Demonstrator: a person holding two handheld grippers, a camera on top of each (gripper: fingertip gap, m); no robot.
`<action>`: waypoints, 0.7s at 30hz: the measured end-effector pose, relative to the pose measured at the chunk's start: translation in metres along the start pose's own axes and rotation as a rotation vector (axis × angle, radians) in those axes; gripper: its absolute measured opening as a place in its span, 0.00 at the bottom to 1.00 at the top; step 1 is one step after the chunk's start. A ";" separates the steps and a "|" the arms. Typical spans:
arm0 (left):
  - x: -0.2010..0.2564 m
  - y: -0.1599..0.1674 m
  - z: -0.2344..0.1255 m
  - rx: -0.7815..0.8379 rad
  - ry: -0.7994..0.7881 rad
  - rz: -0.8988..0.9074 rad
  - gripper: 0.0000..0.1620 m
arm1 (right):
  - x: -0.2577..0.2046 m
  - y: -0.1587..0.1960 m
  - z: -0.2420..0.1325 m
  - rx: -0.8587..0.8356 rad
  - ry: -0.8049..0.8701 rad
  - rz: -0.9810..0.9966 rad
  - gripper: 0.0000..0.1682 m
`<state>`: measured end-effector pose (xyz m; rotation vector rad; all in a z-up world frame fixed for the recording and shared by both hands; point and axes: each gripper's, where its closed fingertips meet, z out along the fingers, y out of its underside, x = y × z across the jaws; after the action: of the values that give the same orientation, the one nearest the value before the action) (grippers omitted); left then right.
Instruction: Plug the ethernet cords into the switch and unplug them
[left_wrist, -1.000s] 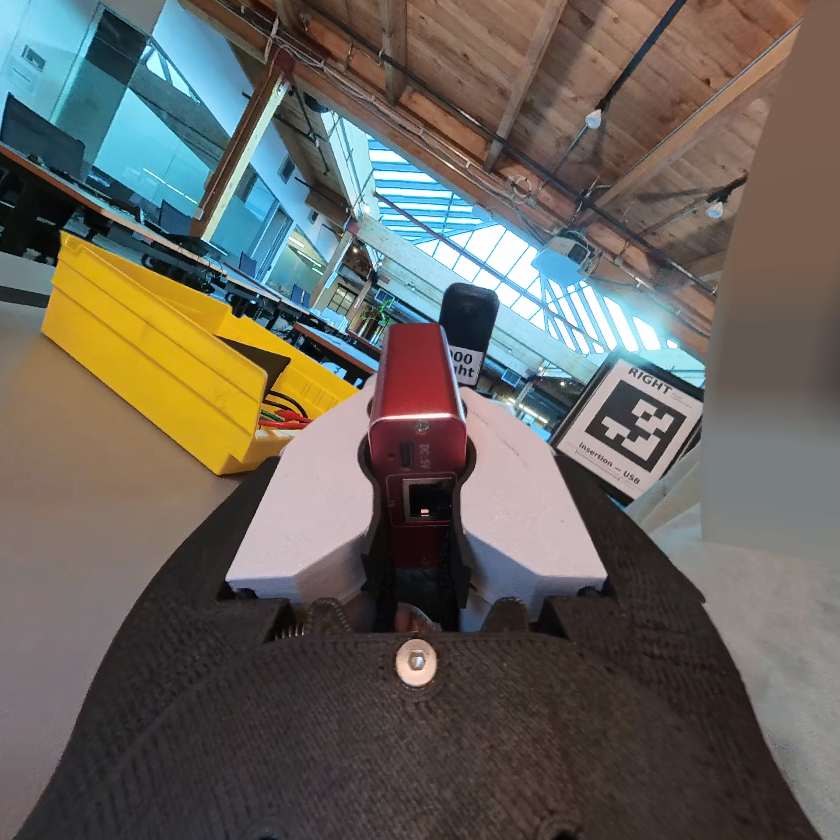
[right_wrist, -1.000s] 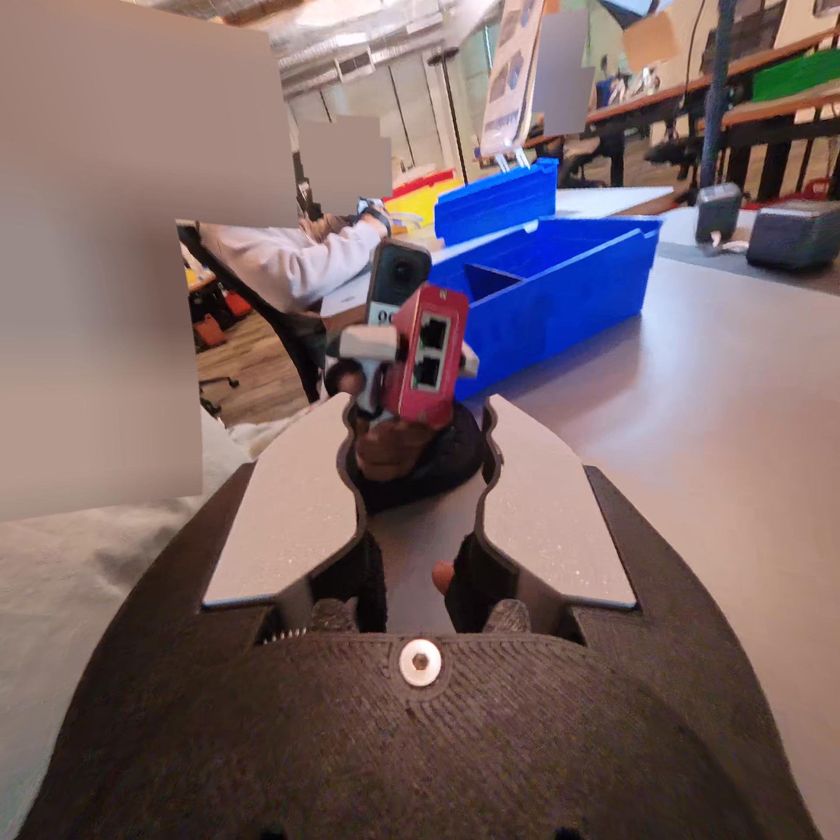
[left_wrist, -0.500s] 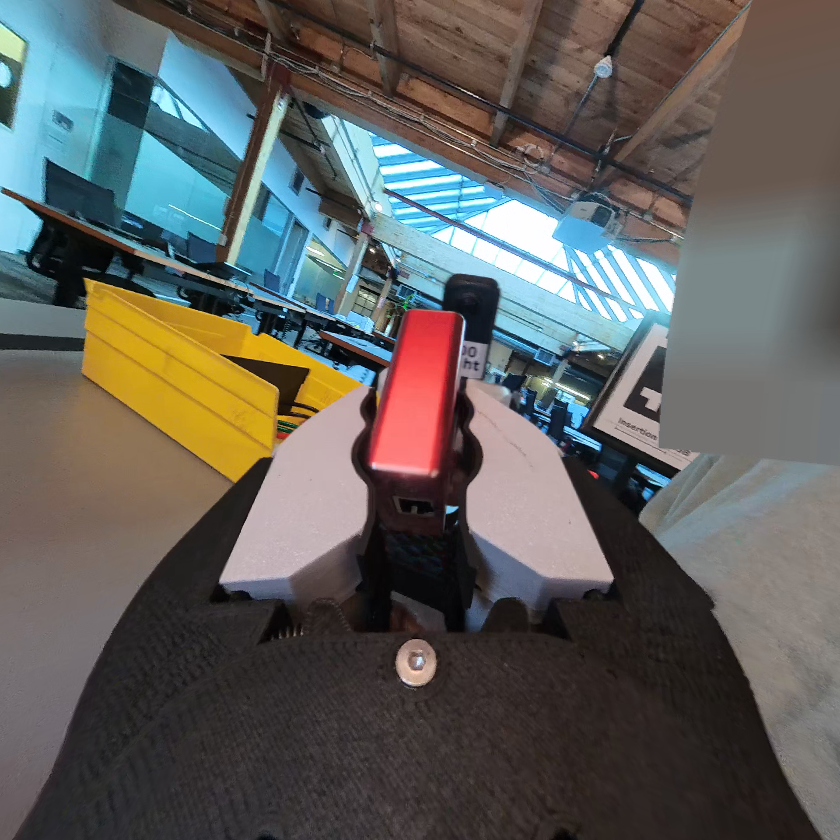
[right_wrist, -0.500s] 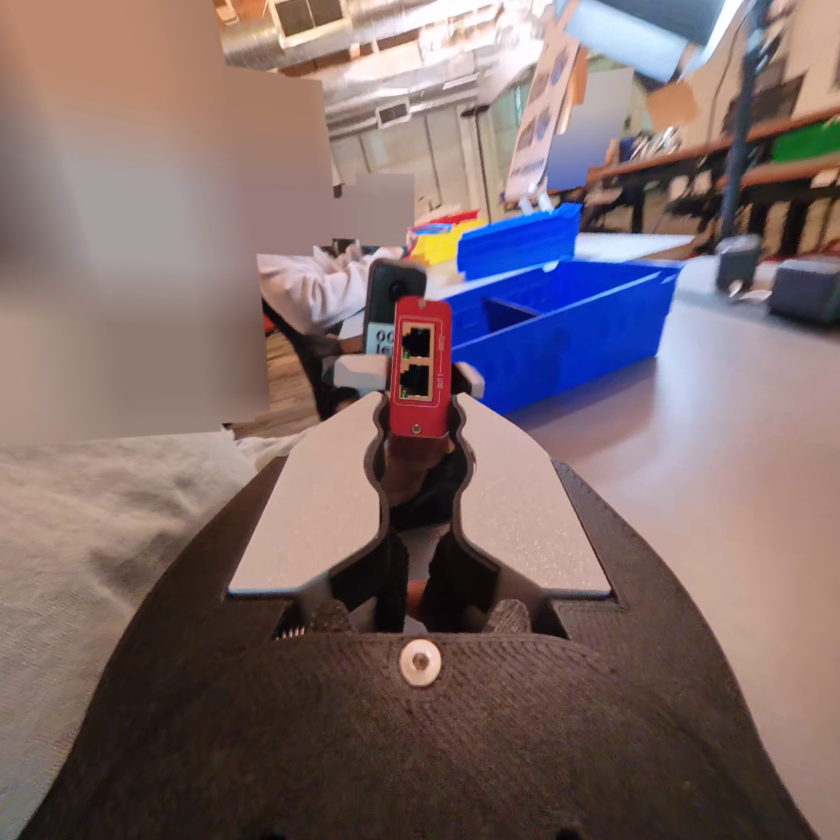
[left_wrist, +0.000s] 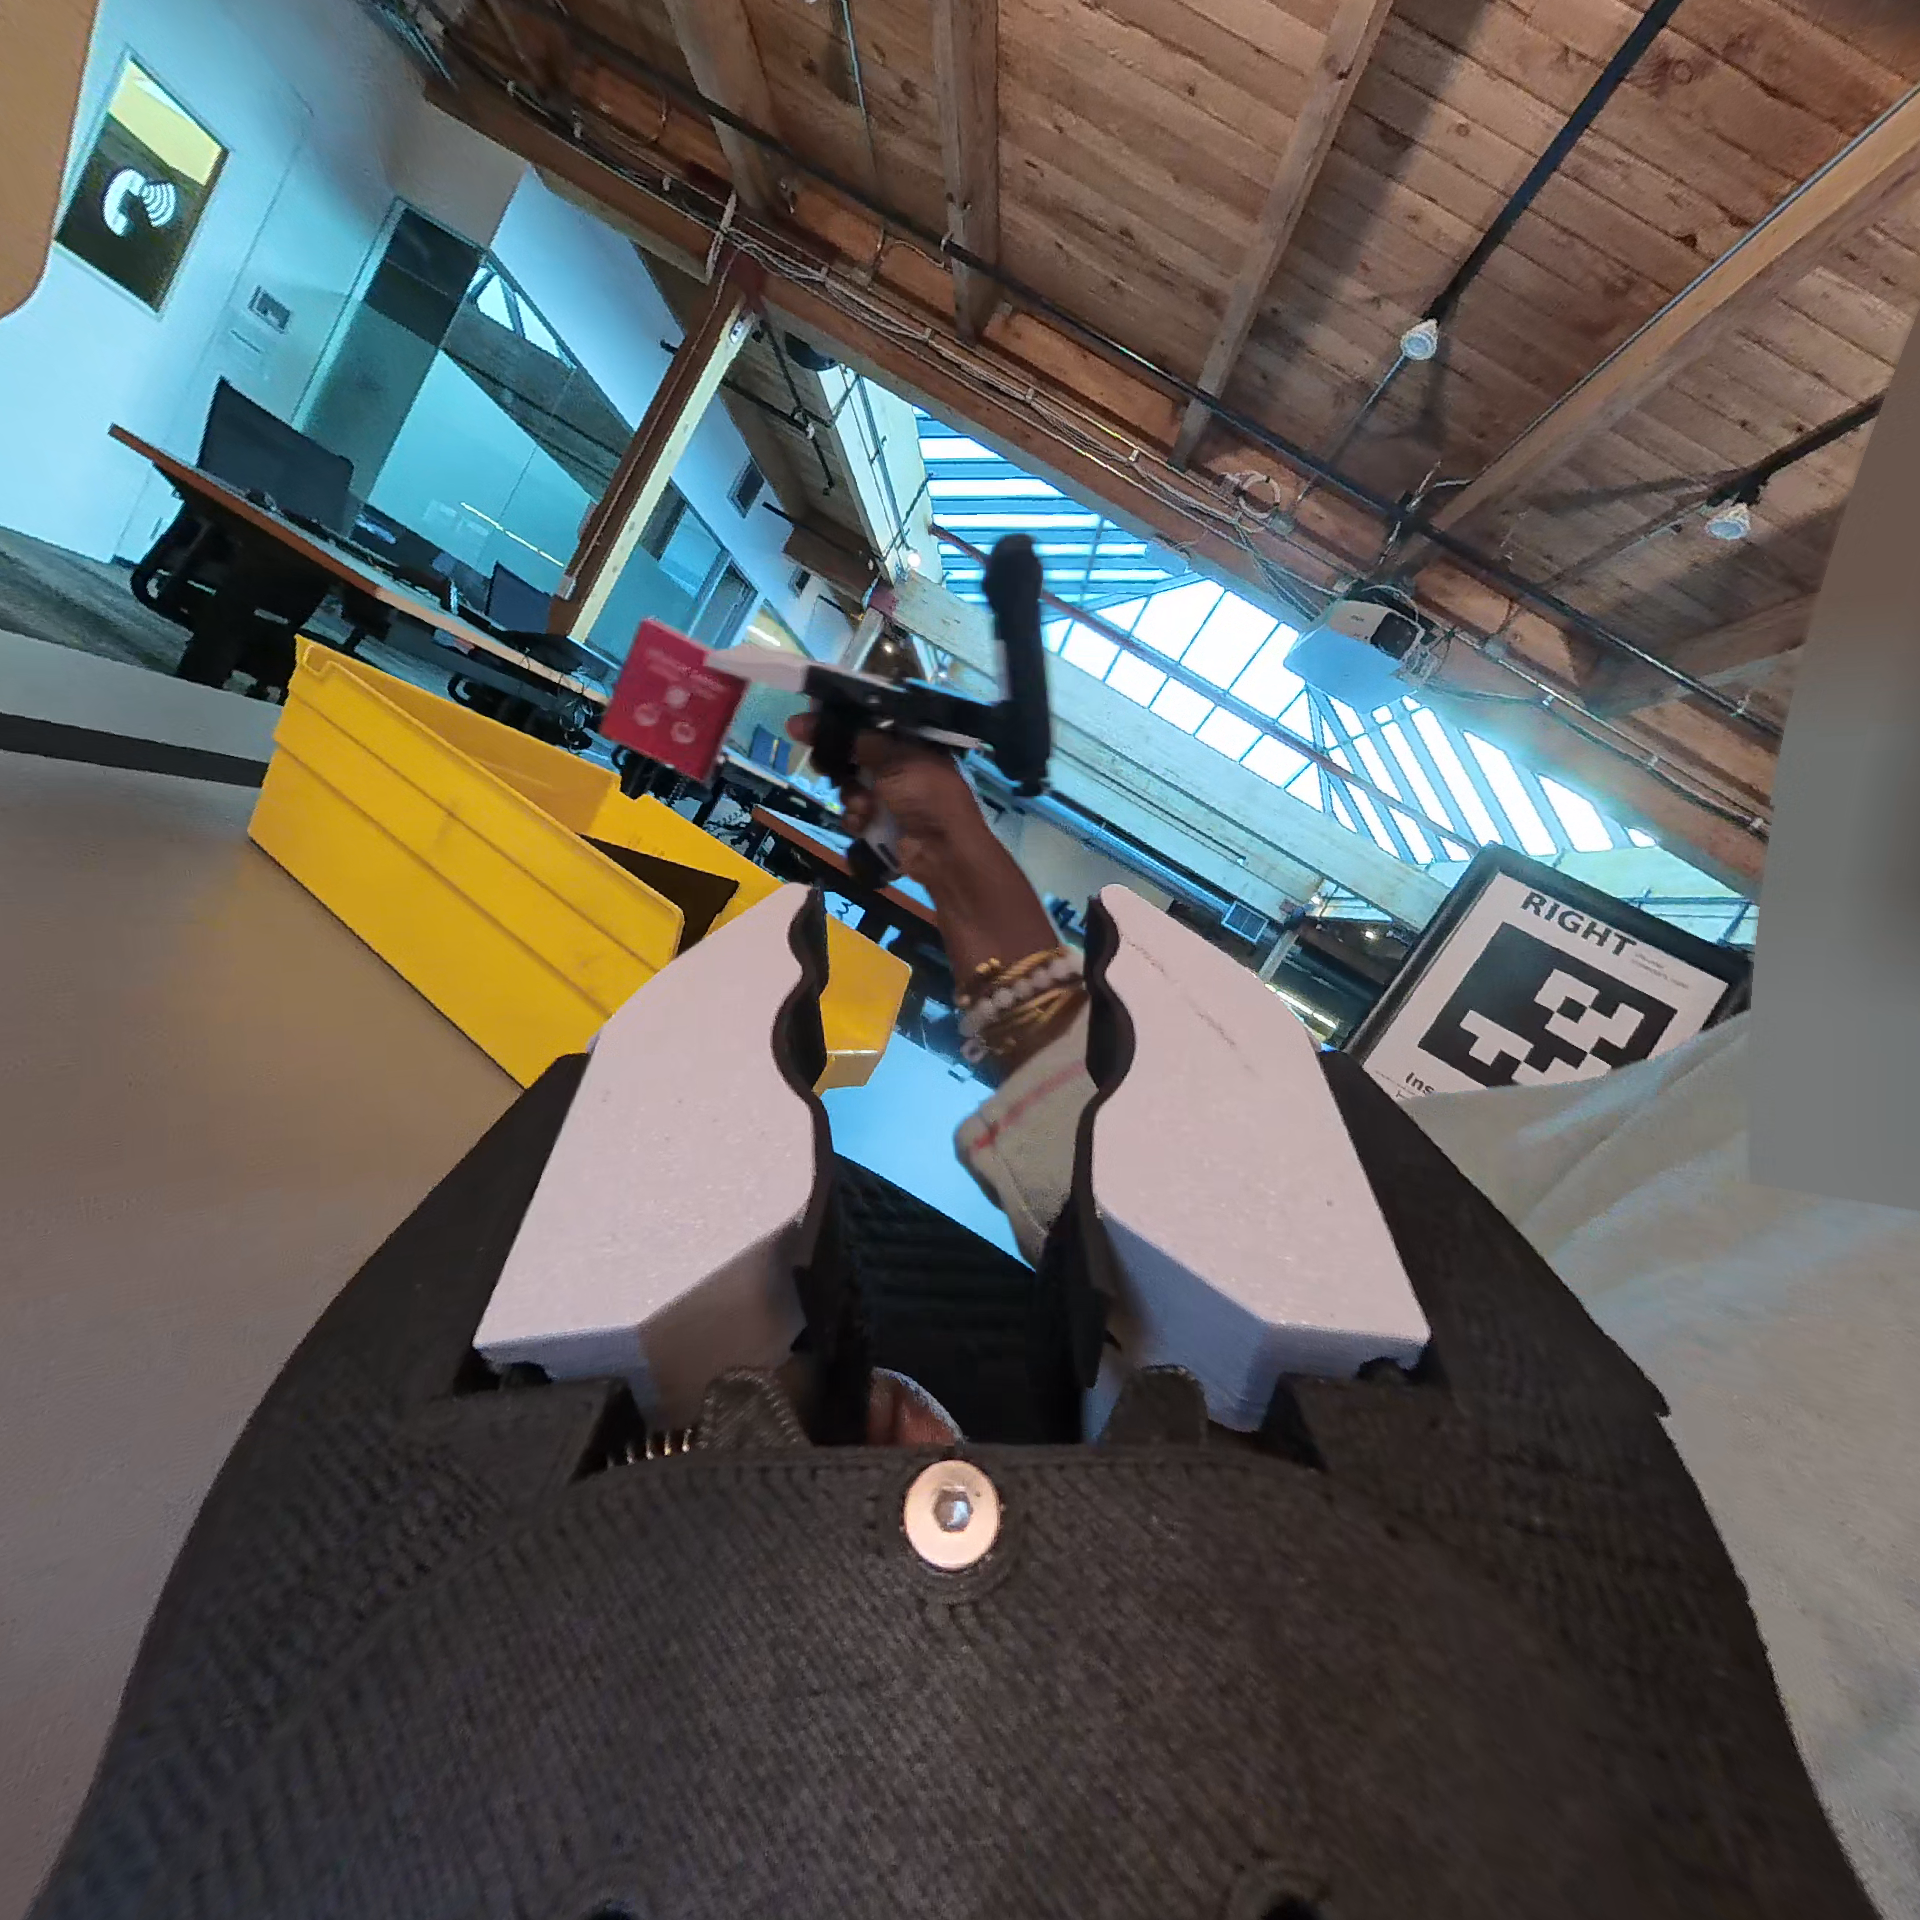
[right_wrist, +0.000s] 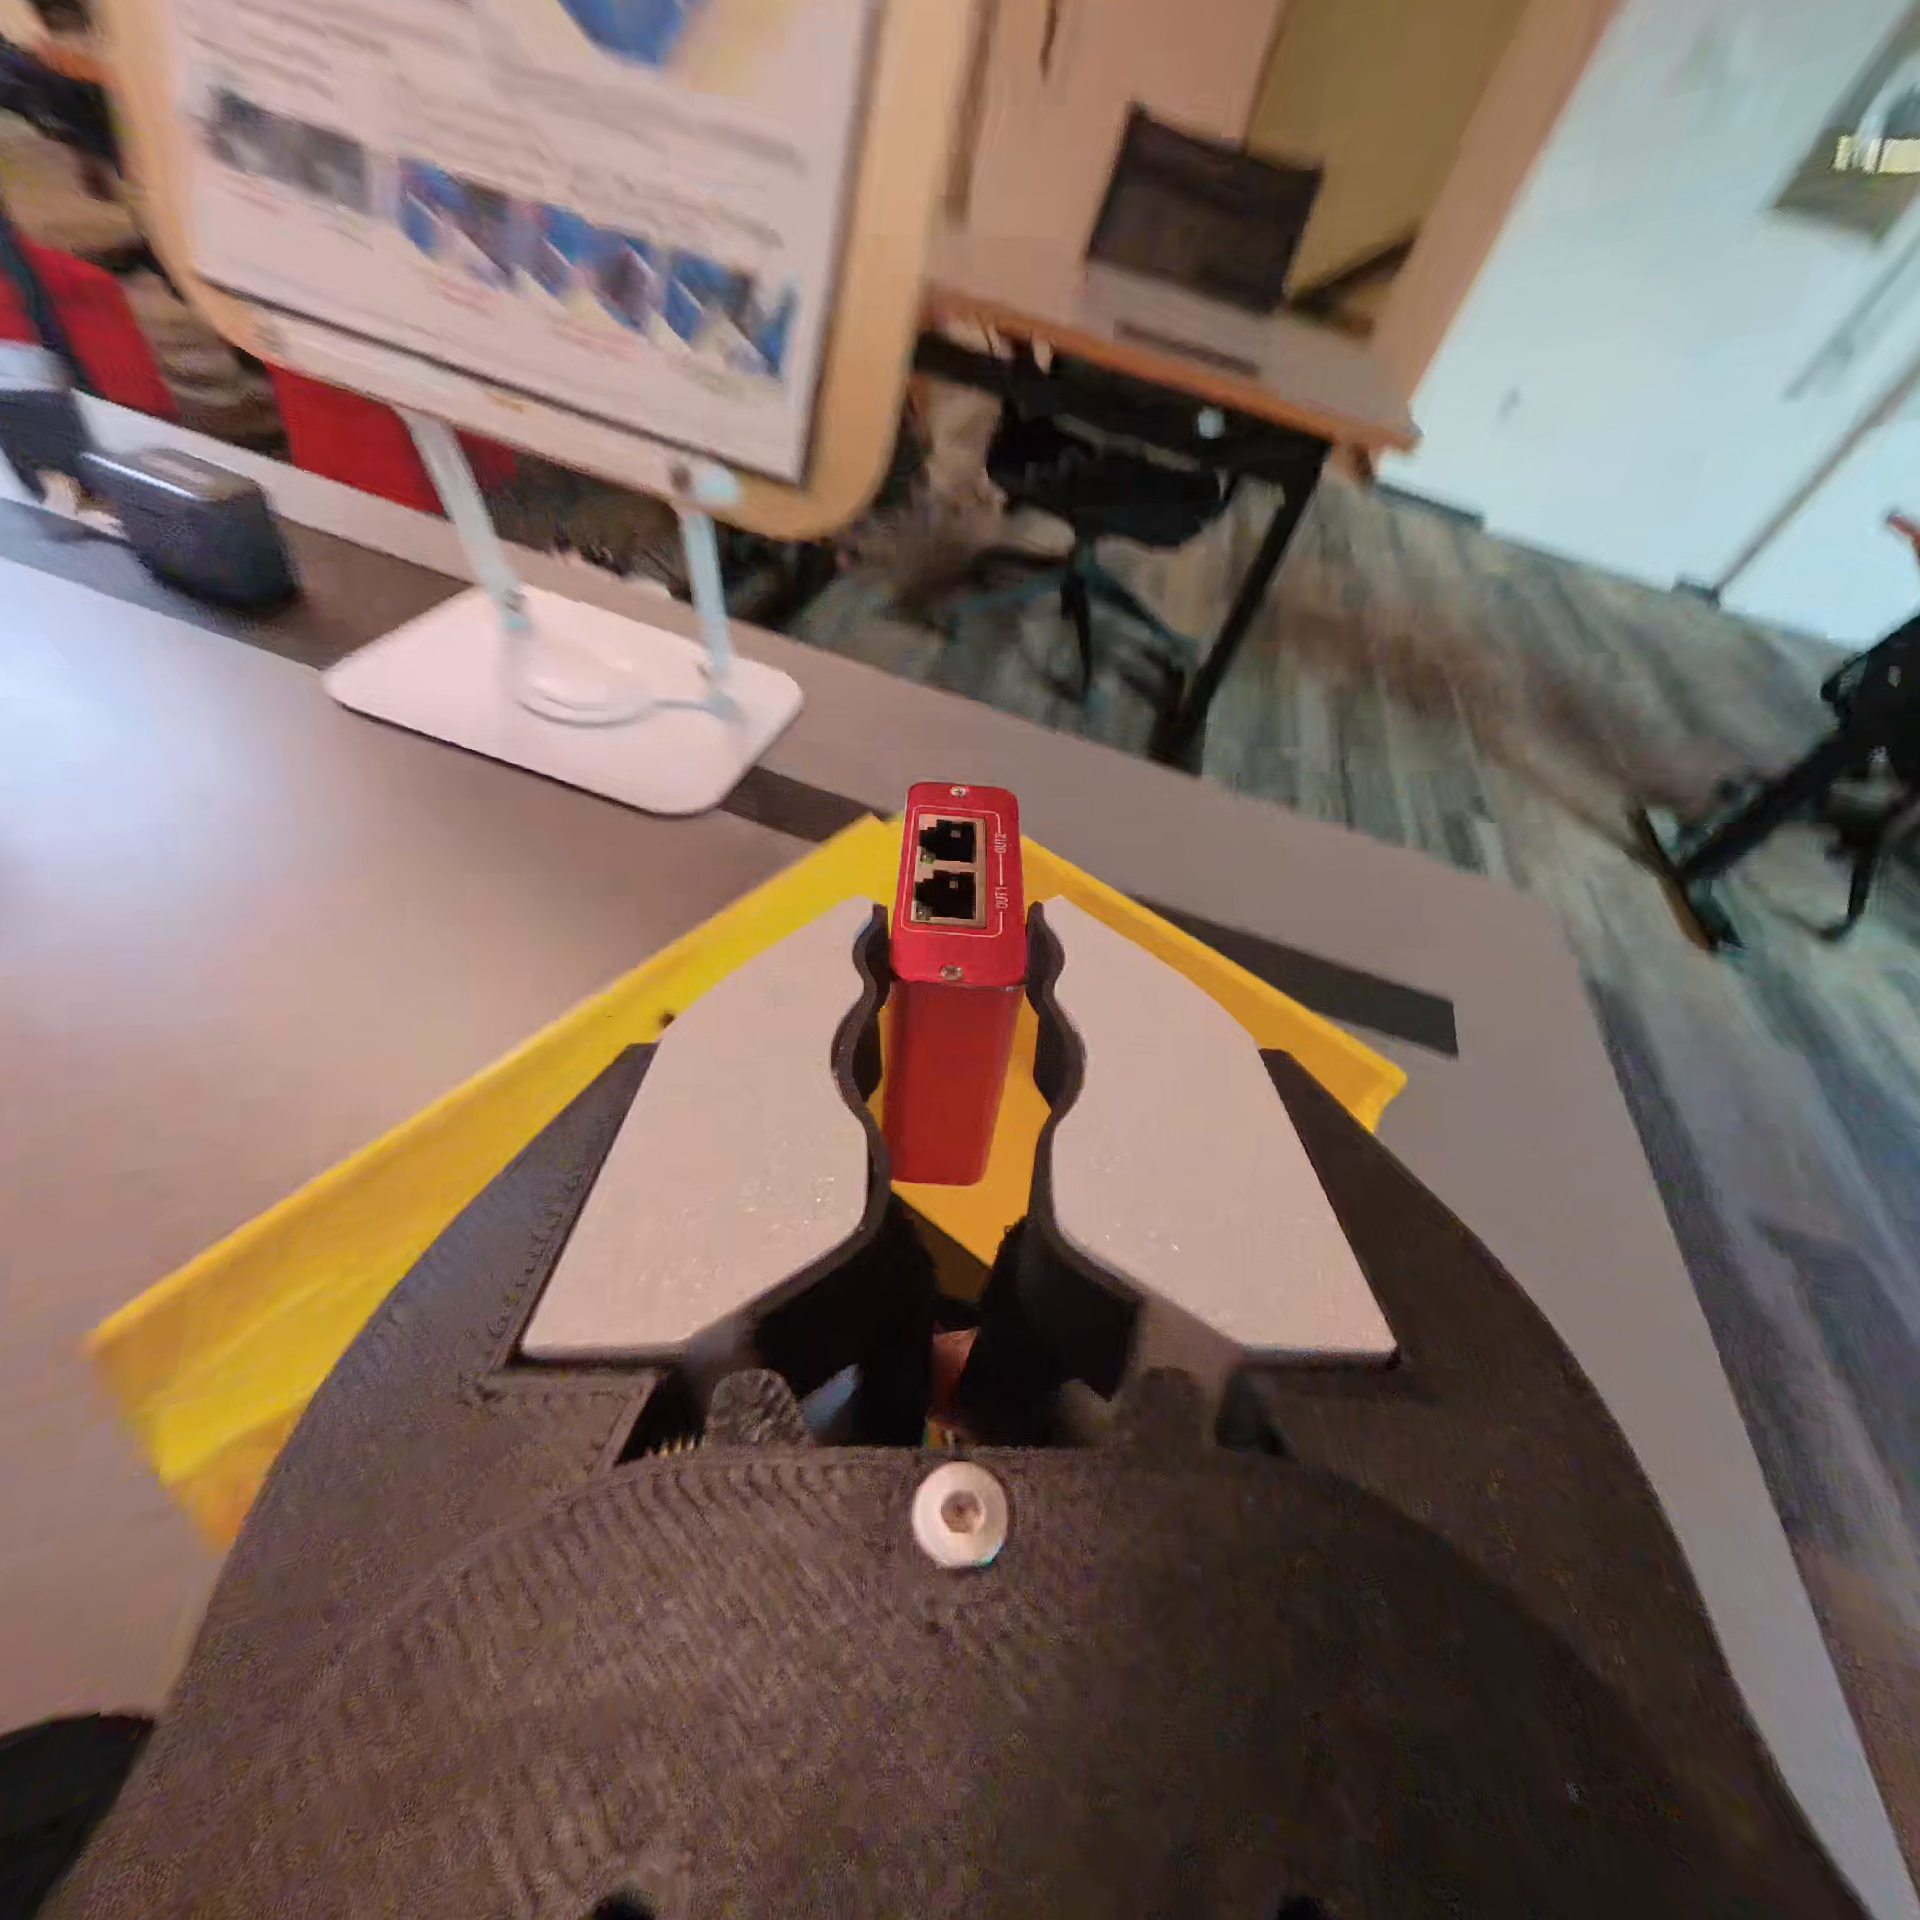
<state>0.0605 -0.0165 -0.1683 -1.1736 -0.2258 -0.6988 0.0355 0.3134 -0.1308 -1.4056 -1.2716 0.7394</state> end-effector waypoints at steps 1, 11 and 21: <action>0.000 0.000 0.000 -0.001 0.000 -0.001 0.29 | 0.008 0.011 0.014 -0.050 0.017 0.015 0.15; -0.002 0.004 0.001 -0.024 -0.006 -0.004 0.29 | 0.030 0.096 0.100 -0.403 0.055 0.102 0.15; -0.002 0.006 0.002 -0.038 -0.013 0.012 0.29 | 0.031 0.122 0.090 -0.579 0.062 0.062 0.15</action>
<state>0.0633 -0.0128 -0.1733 -1.2152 -0.2172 -0.6876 -0.0036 0.3835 -0.2635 -1.9198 -1.4644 0.3706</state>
